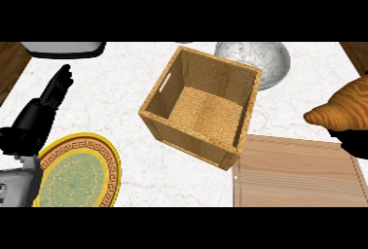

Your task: Pick the croissant from the cutting board and place it in the basket

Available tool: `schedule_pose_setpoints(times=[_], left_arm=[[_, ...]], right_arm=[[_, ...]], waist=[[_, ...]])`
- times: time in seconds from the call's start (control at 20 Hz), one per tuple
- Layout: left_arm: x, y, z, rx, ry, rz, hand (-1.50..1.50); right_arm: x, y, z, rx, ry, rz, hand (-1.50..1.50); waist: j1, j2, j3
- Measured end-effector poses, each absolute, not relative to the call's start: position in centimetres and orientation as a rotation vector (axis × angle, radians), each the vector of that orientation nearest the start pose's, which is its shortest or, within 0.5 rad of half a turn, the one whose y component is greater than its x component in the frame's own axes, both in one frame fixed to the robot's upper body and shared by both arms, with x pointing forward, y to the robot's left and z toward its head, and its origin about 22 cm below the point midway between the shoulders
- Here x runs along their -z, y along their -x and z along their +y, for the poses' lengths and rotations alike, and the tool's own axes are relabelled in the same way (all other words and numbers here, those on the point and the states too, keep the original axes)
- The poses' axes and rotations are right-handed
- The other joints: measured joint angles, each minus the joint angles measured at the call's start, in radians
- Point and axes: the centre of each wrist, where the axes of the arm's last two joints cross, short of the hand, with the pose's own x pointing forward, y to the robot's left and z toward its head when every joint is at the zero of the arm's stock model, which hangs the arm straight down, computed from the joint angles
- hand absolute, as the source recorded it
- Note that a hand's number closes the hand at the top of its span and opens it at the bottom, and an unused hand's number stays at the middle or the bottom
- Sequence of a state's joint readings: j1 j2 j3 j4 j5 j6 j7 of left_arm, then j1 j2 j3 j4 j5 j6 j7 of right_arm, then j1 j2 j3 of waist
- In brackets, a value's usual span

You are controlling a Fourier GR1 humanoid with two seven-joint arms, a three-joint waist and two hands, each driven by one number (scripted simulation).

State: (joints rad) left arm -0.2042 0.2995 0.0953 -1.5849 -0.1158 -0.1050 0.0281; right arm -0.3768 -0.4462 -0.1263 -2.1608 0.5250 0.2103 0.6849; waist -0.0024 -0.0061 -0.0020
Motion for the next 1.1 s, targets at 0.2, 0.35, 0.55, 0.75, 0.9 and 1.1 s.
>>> schedule_pose_setpoints(times=[0.2,0.35,0.55,0.75,0.9,1.1], left_arm=[[-7.7,-28.6,29.6,0.384,-0.284,-1.721,0.0],[-7.8,-28.9,29.3,0.379,-0.287,-1.724,0.0],[-7.6,-29.0,29.1,0.387,-0.278,-1.718,0.0],[-7.5,-29.0,29.3,0.385,-0.281,-1.722,0.0],[-7.6,-29.3,29.1,0.39,-0.284,-1.721,0.0],[-7.7,-29.3,28.8,0.389,-0.287,-1.727,0.0]], right_arm=[[-28.5,-23.1,-22.8,-0.487,0.907,-1.735,1.5],[-31.0,-23.7,-20.3,-0.525,0.855,-1.754,1.5],[-33.1,-25.3,-16.7,-0.578,0.797,-1.774,1.5],[-34.2,-27.4,-13.7,-0.599,0.753,-1.737,1.5],[-34.8,-28.8,-11.4,-0.631,0.722,-1.699,1.5],[-34.2,-30.8,-9.3,-0.69,0.694,-1.616,1.5]], waist=[[0.012,0.002,-0.001],[0.014,0.002,-0.001],[0.016,0.003,-0.001],[0.017,0.004,-0.001],[0.017,0.005,0.0],[0.016,0.005,0.0]])
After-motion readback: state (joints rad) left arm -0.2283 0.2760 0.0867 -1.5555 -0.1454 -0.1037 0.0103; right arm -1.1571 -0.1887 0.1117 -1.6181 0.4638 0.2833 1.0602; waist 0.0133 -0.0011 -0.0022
